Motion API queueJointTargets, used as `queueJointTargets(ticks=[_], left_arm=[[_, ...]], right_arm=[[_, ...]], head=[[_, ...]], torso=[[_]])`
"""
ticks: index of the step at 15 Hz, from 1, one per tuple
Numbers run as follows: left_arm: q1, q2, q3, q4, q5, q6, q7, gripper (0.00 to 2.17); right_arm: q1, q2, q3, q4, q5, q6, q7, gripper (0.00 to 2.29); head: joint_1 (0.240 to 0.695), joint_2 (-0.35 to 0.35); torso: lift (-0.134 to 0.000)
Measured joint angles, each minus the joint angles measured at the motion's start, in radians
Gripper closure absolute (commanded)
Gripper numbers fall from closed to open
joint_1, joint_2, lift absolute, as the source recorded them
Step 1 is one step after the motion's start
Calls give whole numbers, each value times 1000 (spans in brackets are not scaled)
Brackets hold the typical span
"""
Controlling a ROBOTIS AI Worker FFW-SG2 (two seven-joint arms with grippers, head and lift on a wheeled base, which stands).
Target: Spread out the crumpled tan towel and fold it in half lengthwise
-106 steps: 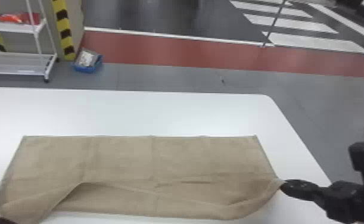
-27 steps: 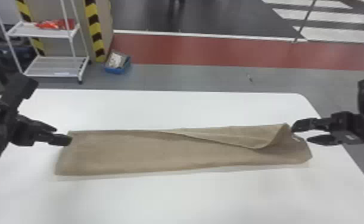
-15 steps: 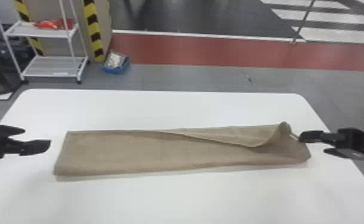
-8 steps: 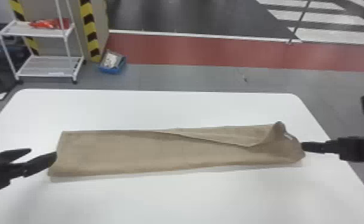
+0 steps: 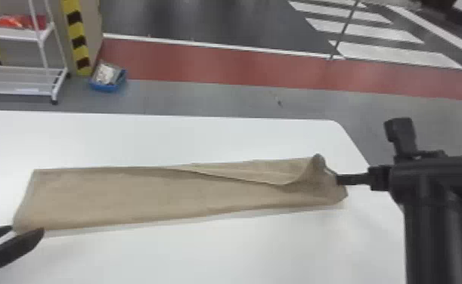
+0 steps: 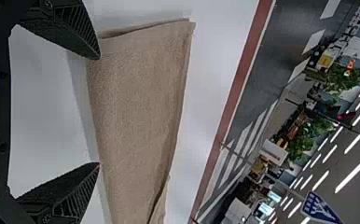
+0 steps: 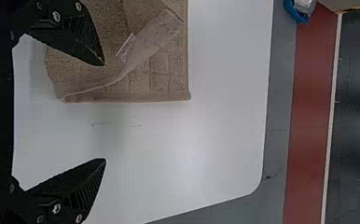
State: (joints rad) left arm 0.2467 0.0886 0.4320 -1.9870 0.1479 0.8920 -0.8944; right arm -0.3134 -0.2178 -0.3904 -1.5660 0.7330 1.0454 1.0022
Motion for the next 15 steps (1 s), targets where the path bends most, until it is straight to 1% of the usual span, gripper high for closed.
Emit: queueJointTargets(ticks=[2,4,6,8,9,12,15], left_arm=[[10,-1,4,-2,5,0,-4,87],[20,-1,5,-2,6,0,-10,87],[26,-1,5,-2,5,0,-15,87],[29,-1,2,1,3,-1,-20,87],[31,-1,0,2,2,-2,-23,87],[34,2,-2,3,1,-3,-32,90],[38,5,3,0,6,-3,-34,90]], right_arm=[[-32,15,16,35,2,-23,-23,174],[-53,21,32,55,16,-21,-61,174],[-83,21,38,92,50,-4,-117,174],[-105,17,34,123,65,41,-176,174],[-109,15,30,128,70,63,-191,174],[-101,12,16,125,78,115,-202,174],[-78,12,-11,78,59,123,-190,174]], head=[[695,-228],[695,-224],[695,-245],[695,-267],[695,-276],[695,-300],[695,-306]], torso=[[-124],[-124],[-124],[-124],[-124],[-124],[-124]])
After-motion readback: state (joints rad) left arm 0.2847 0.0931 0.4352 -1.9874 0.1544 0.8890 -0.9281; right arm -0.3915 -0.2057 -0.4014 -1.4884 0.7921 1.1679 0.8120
